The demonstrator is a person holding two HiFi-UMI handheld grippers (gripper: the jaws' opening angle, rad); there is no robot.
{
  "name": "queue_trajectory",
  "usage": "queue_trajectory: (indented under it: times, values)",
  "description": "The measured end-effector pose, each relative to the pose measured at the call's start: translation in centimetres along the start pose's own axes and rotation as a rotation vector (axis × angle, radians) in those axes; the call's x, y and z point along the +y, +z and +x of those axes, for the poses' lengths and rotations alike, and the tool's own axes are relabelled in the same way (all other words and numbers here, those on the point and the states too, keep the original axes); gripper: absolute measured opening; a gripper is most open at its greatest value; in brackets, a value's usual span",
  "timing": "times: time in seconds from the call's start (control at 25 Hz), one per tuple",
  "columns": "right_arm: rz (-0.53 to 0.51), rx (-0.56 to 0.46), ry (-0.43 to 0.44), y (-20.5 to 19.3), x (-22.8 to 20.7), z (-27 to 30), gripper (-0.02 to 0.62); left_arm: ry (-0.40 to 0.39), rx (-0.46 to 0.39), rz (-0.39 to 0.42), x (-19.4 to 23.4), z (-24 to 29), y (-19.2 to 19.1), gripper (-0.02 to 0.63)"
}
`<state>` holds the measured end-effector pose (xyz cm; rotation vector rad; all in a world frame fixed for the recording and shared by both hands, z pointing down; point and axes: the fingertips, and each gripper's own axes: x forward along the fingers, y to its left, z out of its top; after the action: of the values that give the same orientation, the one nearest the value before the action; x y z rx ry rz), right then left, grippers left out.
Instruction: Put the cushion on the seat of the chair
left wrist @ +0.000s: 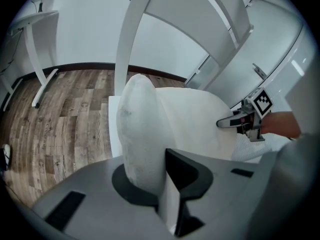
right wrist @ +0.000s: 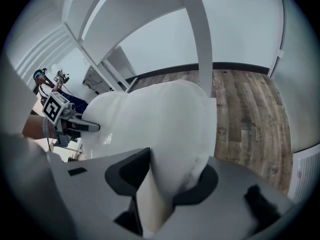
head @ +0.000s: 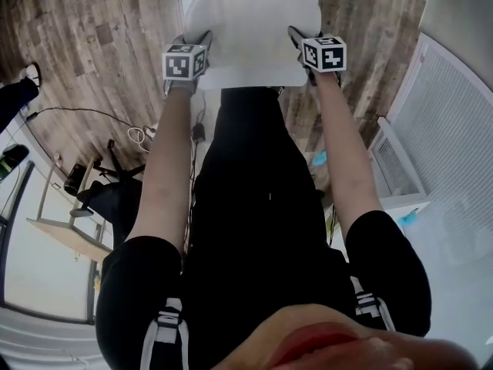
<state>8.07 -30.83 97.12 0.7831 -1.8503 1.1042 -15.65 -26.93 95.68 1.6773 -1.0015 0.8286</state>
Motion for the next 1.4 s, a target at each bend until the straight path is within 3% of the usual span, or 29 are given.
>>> queue_trajectory:
  times: [0.32, 0.68, 0.96, 1.4]
  values:
    - [-0.051, 0.021, -0.108, 0.2, -2.0, 1.0, 0.215, 0.067, 0.025, 0.010, 2.1, 2.0, -0.1, 0.117]
    - [-0.022, 0.043, -0.123, -0.5, -3.0, 2.3, 0.244, 0.127, 0.049, -0.001, 3.1, 2.3, -0.3, 0.155]
    - [-0.036, 0.057, -0.184, -0.4, -3.9, 2.4, 0.279, 0.170, 0.059, -0.029, 3.8, 2.8, -0.4, 0.178]
    - [-0.045, 0.046, -0.261, -0.1, -4.8, 2.1, 0.344, 0.245, 0.090, -0.011, 5.9, 2.7, -0.5, 0.324]
